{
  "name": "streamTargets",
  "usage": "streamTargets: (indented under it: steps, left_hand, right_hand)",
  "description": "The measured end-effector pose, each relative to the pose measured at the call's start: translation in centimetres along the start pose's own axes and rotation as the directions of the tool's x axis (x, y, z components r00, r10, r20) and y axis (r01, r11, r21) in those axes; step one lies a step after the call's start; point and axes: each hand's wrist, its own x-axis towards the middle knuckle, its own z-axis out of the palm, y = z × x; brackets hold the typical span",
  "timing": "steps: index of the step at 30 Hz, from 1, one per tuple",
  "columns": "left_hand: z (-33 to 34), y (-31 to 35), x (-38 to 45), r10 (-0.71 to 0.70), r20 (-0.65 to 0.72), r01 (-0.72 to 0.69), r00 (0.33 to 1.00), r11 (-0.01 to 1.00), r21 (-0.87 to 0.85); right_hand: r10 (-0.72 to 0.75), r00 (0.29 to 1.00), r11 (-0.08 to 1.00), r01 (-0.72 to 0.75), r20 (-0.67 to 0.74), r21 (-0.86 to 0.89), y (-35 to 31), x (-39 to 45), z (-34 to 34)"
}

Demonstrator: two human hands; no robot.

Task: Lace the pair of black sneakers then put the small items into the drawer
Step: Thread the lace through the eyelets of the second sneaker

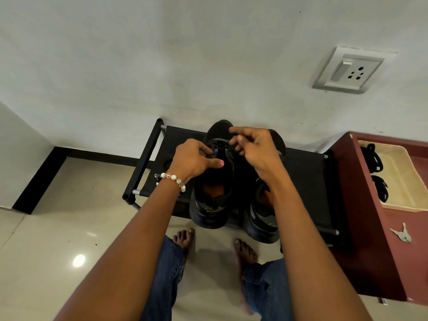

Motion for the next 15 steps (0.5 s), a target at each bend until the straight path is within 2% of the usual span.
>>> streamTargets:
  steps: [3,7,9,11,15]
  left_hand:
    - [0.6,-0.2,-0.3,0.049,-0.034,-0.045,0.998,0.993,0.106]
    - [0.5,-0.3,-0.3,0.075,-0.063,-0.067,0.995,0.990,0.120]
    - [0.4,-0.4,-0.2,0.069,-0.071,-0.062,0.995,0.994,0.089]
    - [0.2,-0.6,-0.1,0.054,-0.085,-0.048,0.995,0.997,0.063]
    - [0.2,-0.6,-0.1,0.037,-0.109,-0.033,0.993,0.999,0.031]
  right_hand:
    - [-0.071,0.997,0.986,0.064,-0.042,-0.155,0.2,0.0,1.4]
    - [-0.104,0.989,0.949,0.069,-0.101,-0.308,0.5,0.2,2.2]
    - [-0.056,0.996,0.922,0.026,-0.066,-0.385,0.7,0.2,2.4]
    - [0.003,0.999,0.926,-0.021,-0.046,-0.377,0.7,0.3,2.5]
    - [0.033,0.999,0.904,-0.043,-0.032,-0.425,0.4,0.8,3.1]
